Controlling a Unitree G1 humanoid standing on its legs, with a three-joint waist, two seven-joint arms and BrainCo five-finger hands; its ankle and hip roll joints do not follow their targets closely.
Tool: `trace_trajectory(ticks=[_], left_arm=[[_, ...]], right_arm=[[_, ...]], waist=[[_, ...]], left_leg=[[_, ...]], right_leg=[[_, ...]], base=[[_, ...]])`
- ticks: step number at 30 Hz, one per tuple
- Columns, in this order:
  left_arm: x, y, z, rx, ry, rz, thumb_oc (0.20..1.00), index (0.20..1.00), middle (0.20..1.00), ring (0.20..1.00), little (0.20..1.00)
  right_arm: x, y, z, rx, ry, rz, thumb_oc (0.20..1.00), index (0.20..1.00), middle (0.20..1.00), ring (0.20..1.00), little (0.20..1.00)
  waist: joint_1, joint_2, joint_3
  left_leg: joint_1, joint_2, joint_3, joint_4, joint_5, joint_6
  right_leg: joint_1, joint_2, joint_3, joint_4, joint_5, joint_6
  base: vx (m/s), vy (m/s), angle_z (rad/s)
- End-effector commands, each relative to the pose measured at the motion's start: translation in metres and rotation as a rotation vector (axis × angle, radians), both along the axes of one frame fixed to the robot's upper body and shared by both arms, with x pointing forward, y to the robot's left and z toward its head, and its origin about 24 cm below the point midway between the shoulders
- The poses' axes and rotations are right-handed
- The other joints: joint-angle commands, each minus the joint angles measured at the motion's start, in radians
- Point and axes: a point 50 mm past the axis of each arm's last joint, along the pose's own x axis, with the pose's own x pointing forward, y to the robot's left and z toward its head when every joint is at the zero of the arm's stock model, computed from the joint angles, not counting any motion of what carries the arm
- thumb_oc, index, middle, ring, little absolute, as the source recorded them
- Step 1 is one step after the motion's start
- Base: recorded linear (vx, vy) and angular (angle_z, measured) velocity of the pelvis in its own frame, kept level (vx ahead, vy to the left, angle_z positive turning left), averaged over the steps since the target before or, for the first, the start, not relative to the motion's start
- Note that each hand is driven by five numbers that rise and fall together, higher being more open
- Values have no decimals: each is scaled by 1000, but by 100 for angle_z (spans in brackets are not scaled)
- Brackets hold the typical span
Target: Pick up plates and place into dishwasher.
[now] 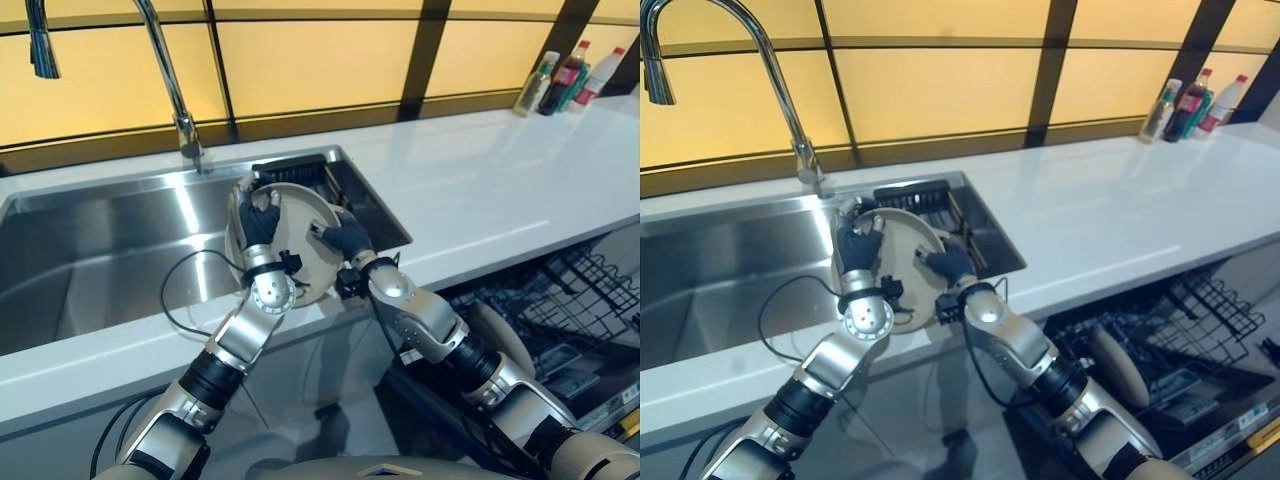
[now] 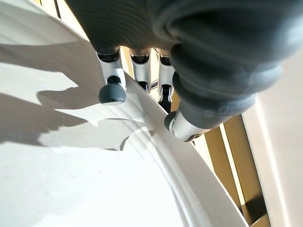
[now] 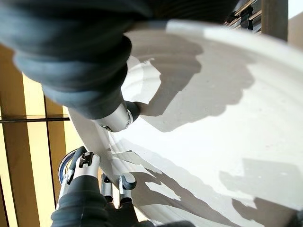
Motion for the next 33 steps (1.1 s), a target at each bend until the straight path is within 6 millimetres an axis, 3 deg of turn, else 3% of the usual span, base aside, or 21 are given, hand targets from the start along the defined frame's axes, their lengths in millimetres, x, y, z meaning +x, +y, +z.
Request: trace_trajectory(ticks=[1,2,3,4,25,33], left_arm=[[10,-30,33,44,-143,-147,200,200,200,200,200],[10,-31,32,39,-134,-153,200,200,200,200,200],[10,-32,32,33,-131,-163,269,269,269,269,269],[10,-34,32,36,-121,-186,1000,1000,1000,1000,1000],[20,-44,47,31,-123,-164,1000,1000,1000,1000,1000],[28,-34,45,11,-80,-148,1000,1000,1000,1000,1000]], right_arm=[[7,22,47,108,-161,65,200,200,200,200,200],[7,22,48,105,-166,67,200,200,200,200,200],[7,22,48,103,-169,69,200,200,200,200,200],[7,21,49,99,-174,70,200,200,200,200,200],[20,24,87,-14,-312,56,200,200,200,200,200],[45,-14,135,-133,-540,-141,200,200,200,200,200]], waist=[[16,-14,-34],[15,-15,-35],[15,-15,-36],[14,-15,-37],[-9,-11,-46],[-2,-22,-51]], left_leg=[[-62,-40,85,36,-42,34],[-61,-39,86,36,-42,33],[-61,-39,87,35,-42,33],[-61,-37,89,34,-42,33],[-65,-33,104,56,-49,30],[-67,-29,102,51,-47,29]], right_leg=[[11,-6,-17,3,-57,51],[11,-5,-17,3,-57,51],[11,-4,-17,3,-57,51],[11,-3,-16,3,-58,50],[14,0,-11,3,-57,49],[8,1,-17,3,-52,57]], base=[[-56,-39,0],[-50,-34,0],[-51,-32,0],[-57,-28,0],[-47,-5,0],[-16,1,0]])
